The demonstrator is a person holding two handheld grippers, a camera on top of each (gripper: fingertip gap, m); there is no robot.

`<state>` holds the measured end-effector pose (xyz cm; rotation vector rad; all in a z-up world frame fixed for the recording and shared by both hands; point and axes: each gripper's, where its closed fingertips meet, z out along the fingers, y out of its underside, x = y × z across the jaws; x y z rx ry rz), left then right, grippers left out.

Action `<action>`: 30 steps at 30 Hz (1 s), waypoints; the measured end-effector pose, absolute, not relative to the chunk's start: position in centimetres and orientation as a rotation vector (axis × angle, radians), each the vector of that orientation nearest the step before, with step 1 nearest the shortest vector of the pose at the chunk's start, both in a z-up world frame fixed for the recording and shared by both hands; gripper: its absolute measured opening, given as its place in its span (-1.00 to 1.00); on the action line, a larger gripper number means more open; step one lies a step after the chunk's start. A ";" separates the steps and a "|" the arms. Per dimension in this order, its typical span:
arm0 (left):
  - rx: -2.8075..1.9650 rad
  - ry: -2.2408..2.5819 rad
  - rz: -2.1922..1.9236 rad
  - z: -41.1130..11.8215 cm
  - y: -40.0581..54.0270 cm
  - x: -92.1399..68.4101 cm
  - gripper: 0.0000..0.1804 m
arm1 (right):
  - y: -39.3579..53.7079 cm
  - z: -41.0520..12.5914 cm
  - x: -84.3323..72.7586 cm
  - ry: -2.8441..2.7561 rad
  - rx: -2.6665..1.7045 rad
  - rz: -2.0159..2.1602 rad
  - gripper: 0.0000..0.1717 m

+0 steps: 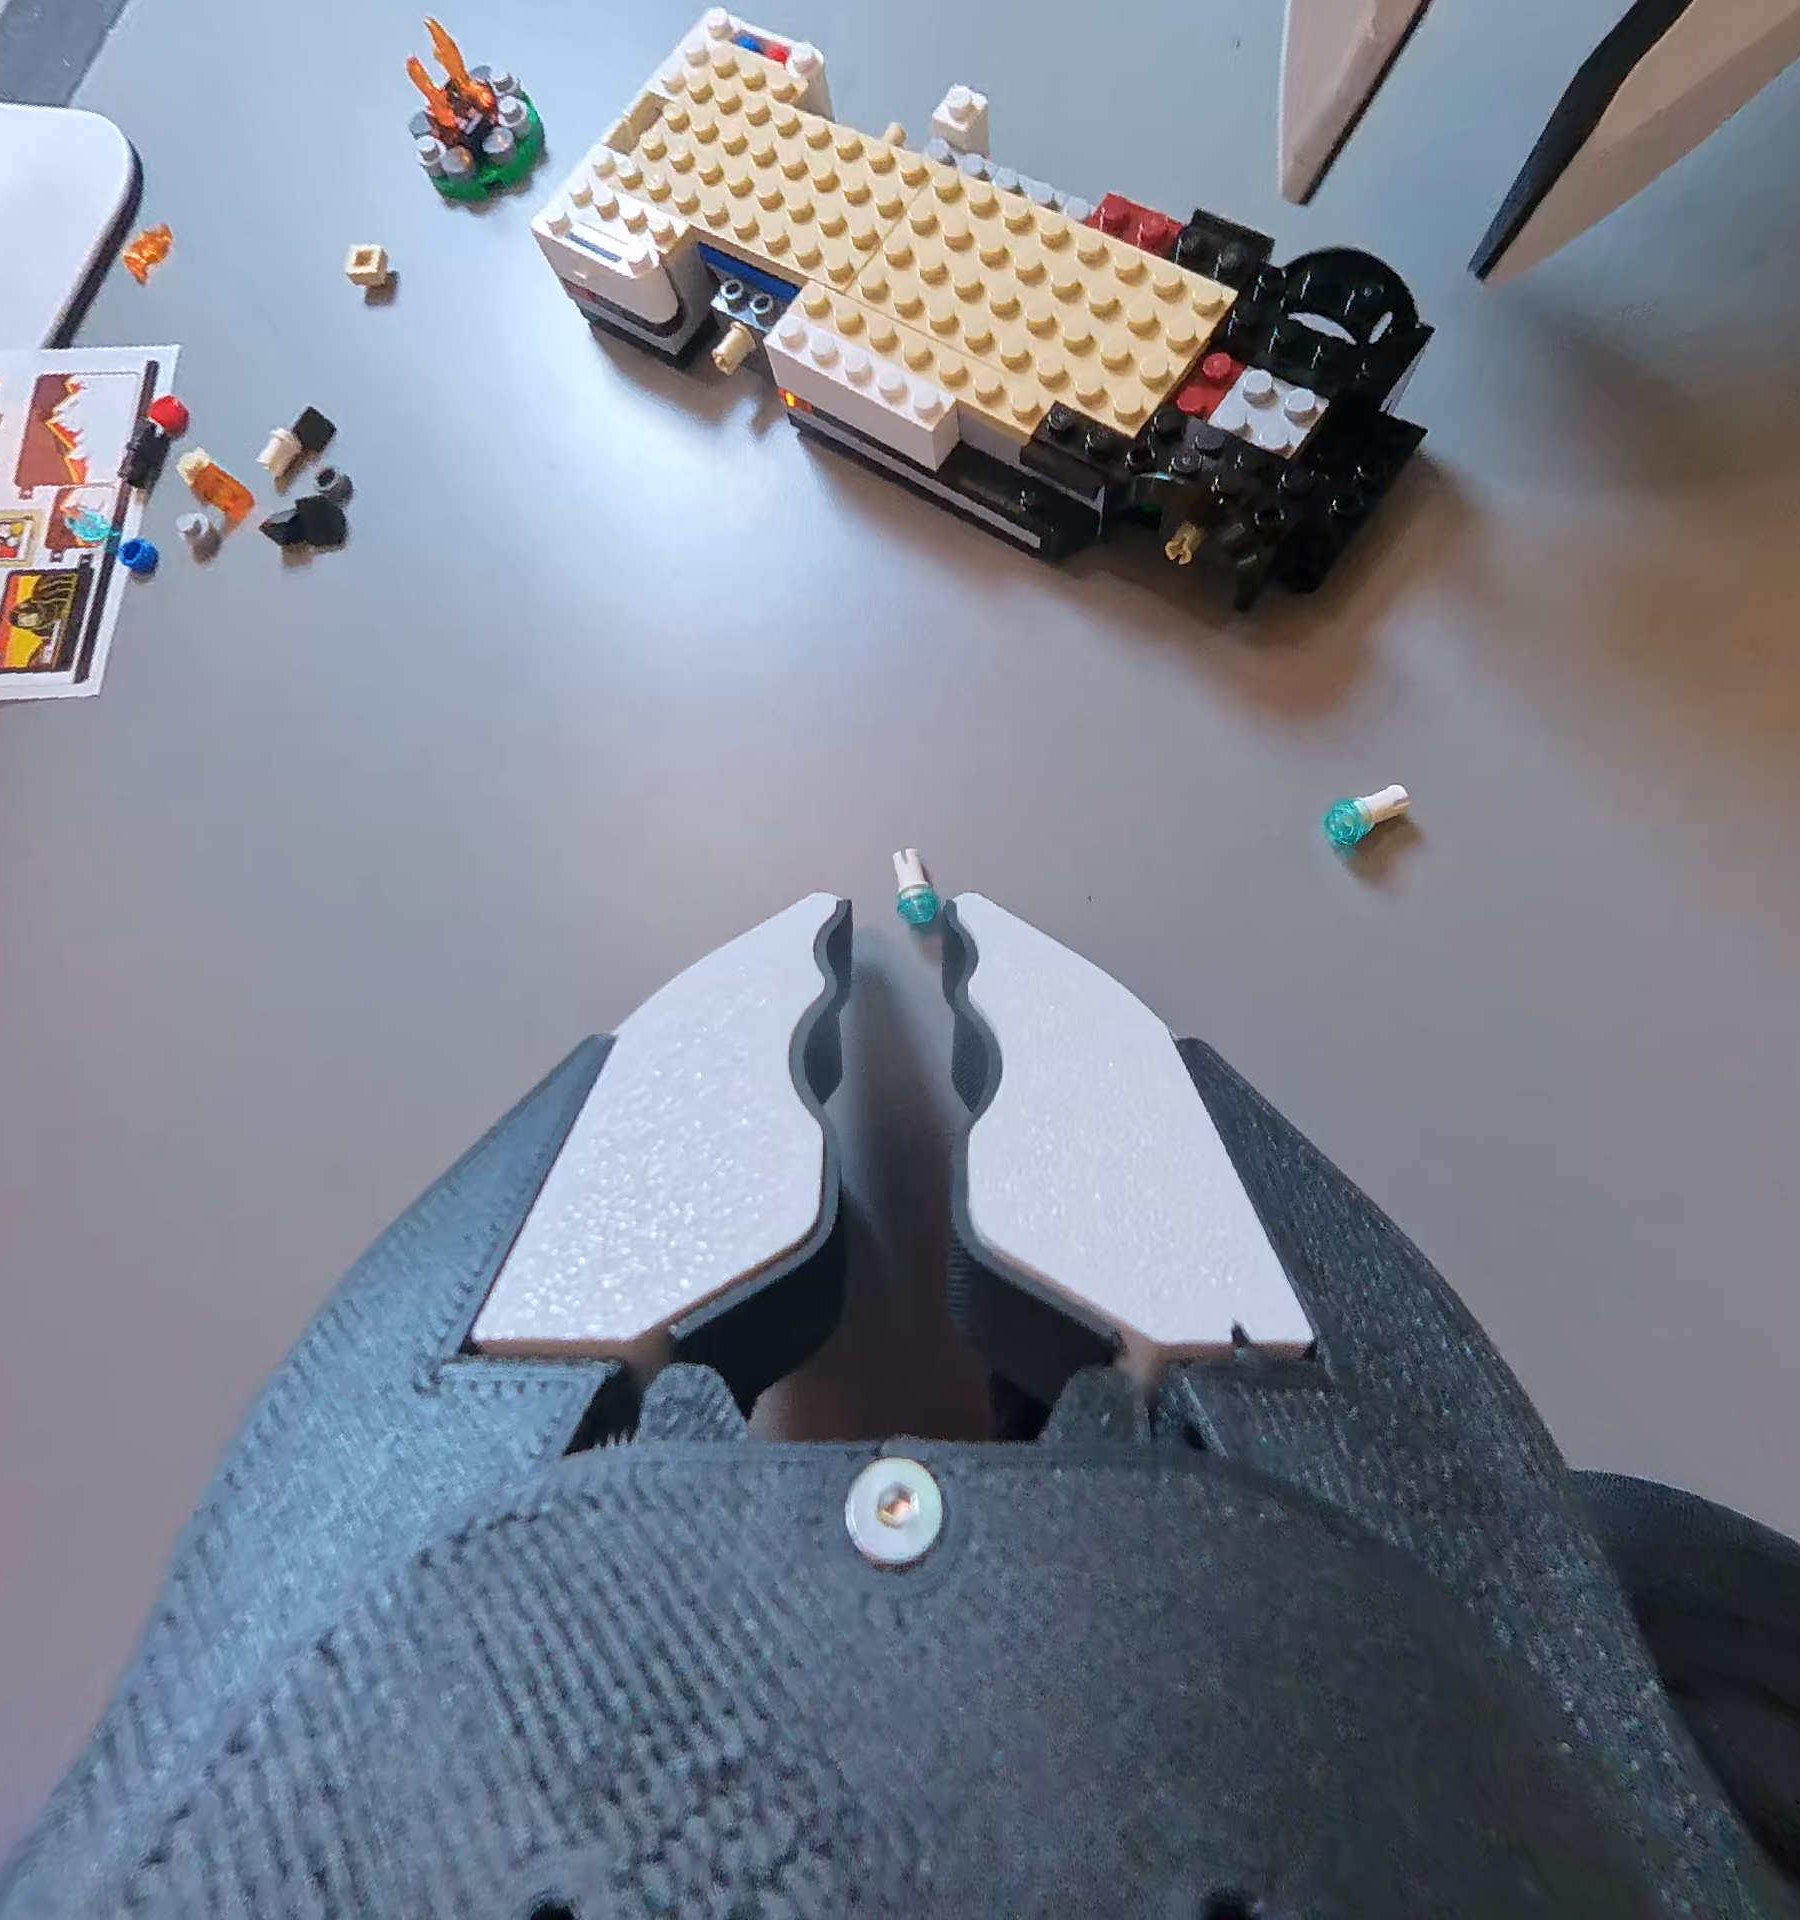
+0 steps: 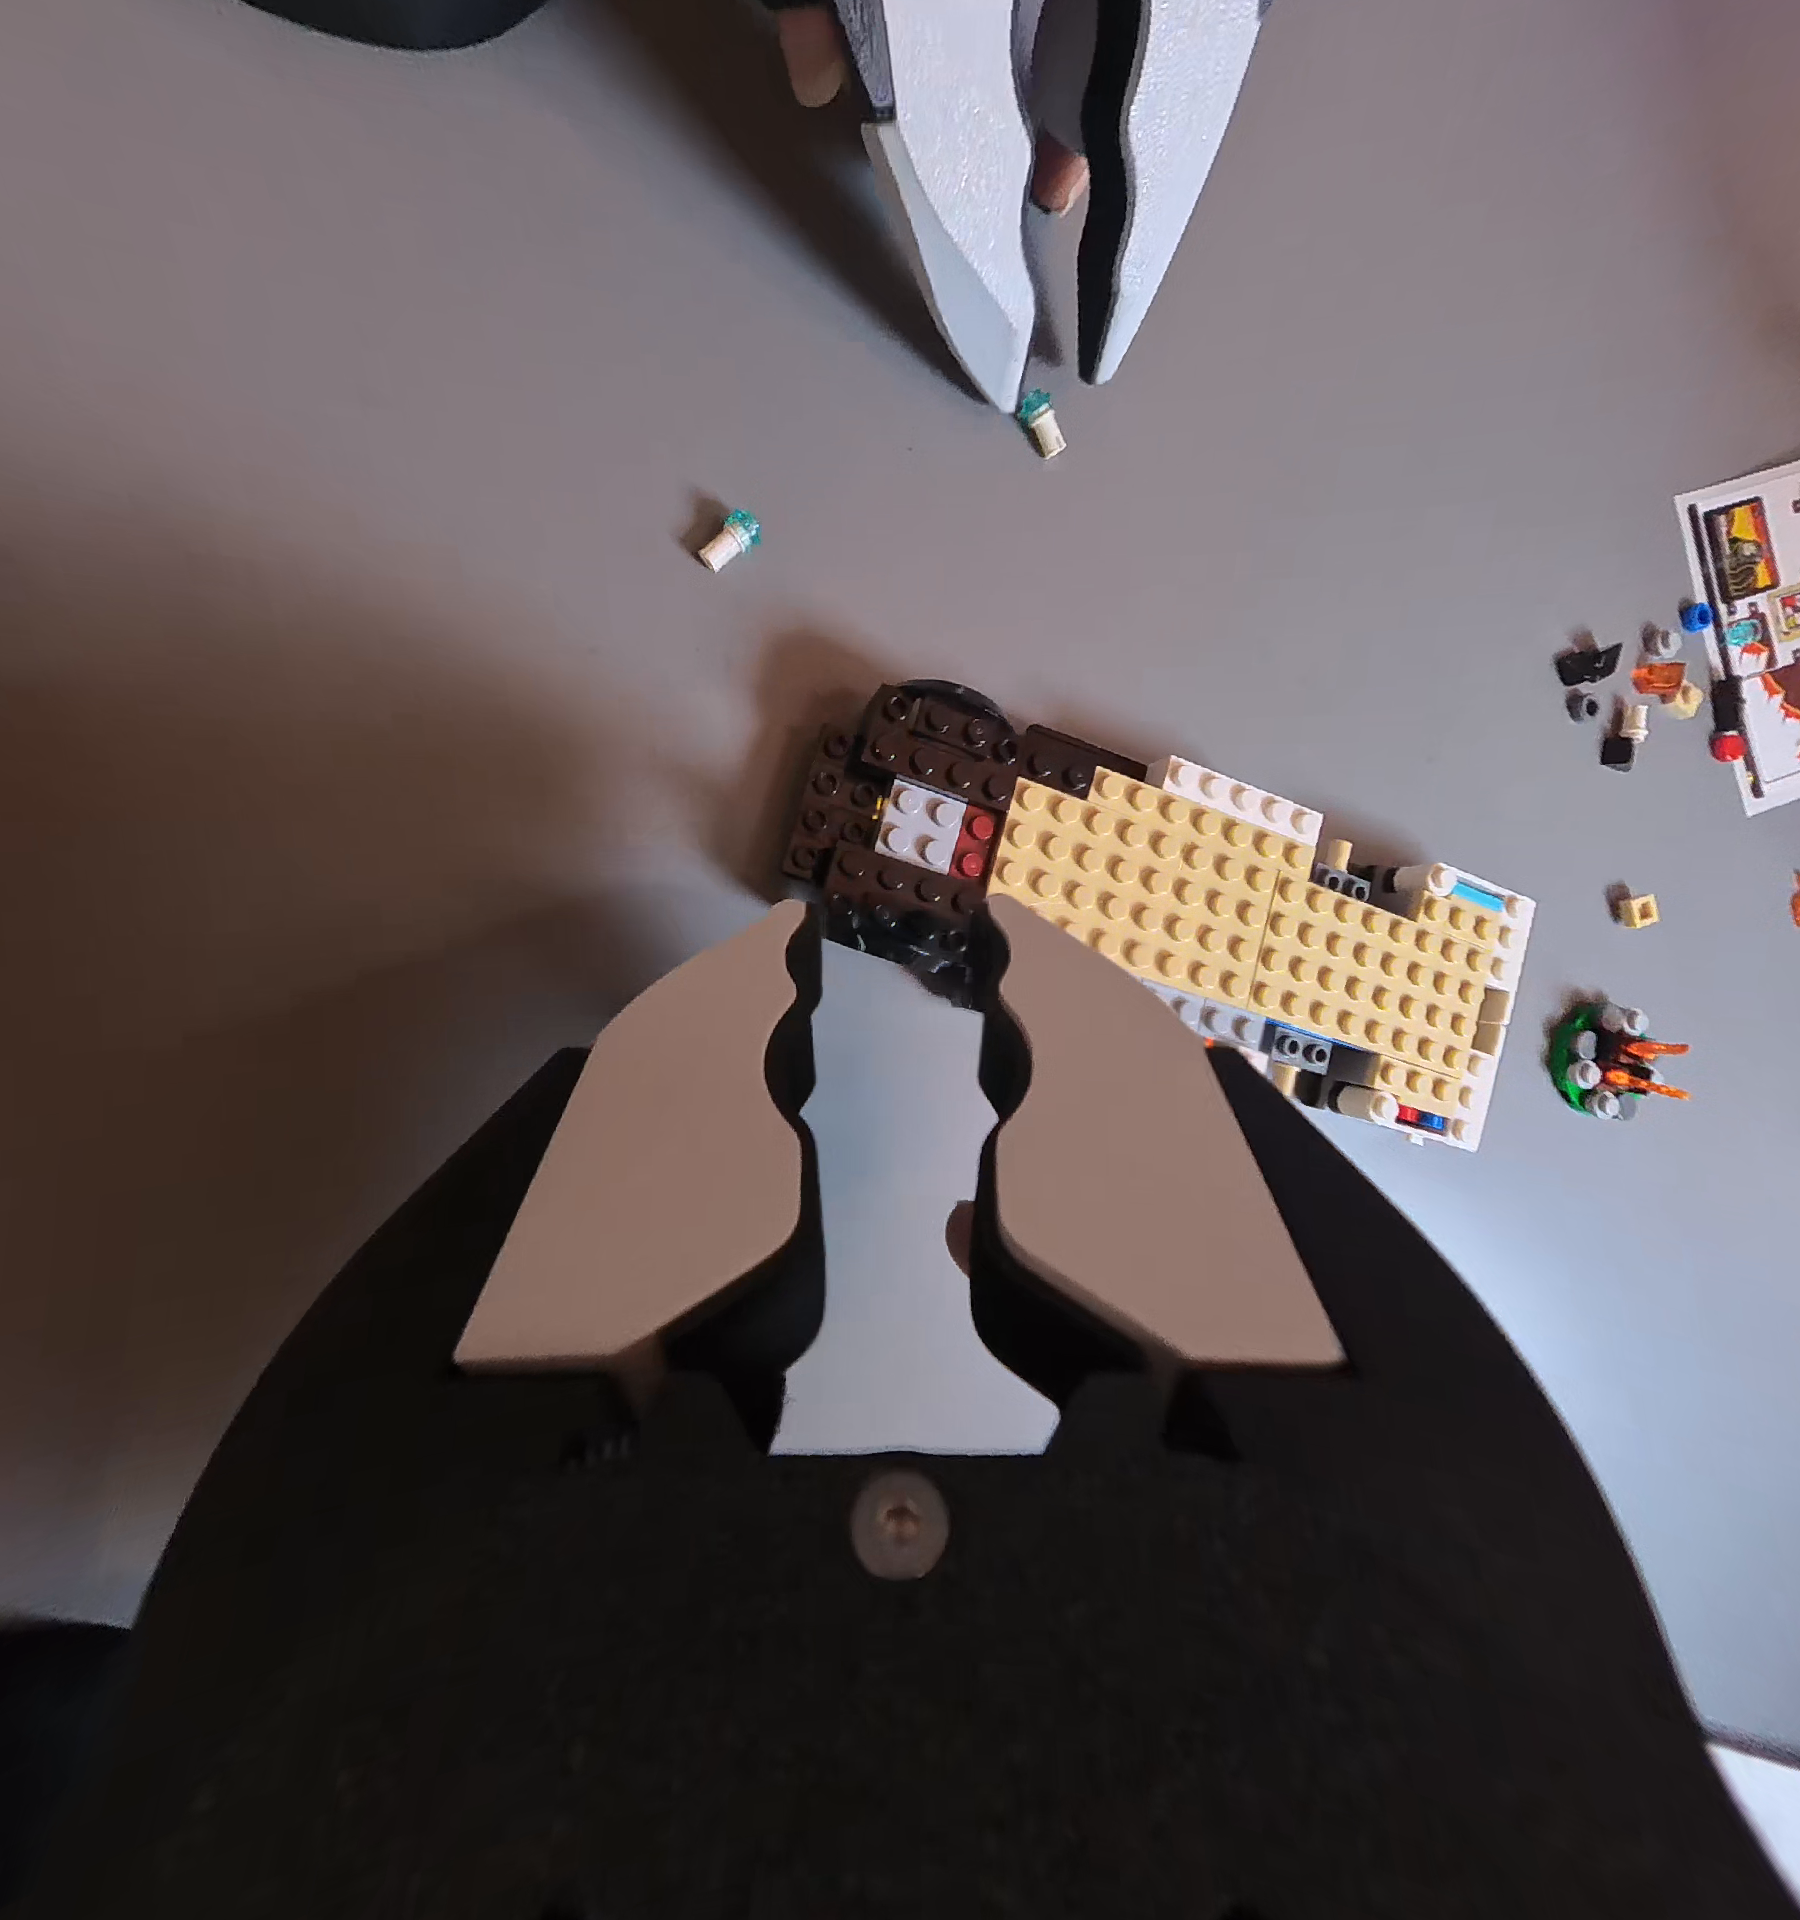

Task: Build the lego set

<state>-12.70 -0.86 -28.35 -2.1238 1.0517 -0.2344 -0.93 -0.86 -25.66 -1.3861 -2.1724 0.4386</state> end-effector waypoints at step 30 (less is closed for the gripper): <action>-1.889 1.309 -0.597 -26.9 -3.5 -8.7 -0.93 | 4.0 -26.2 -3.1 -2.837 -0.346 -0.044 -0.17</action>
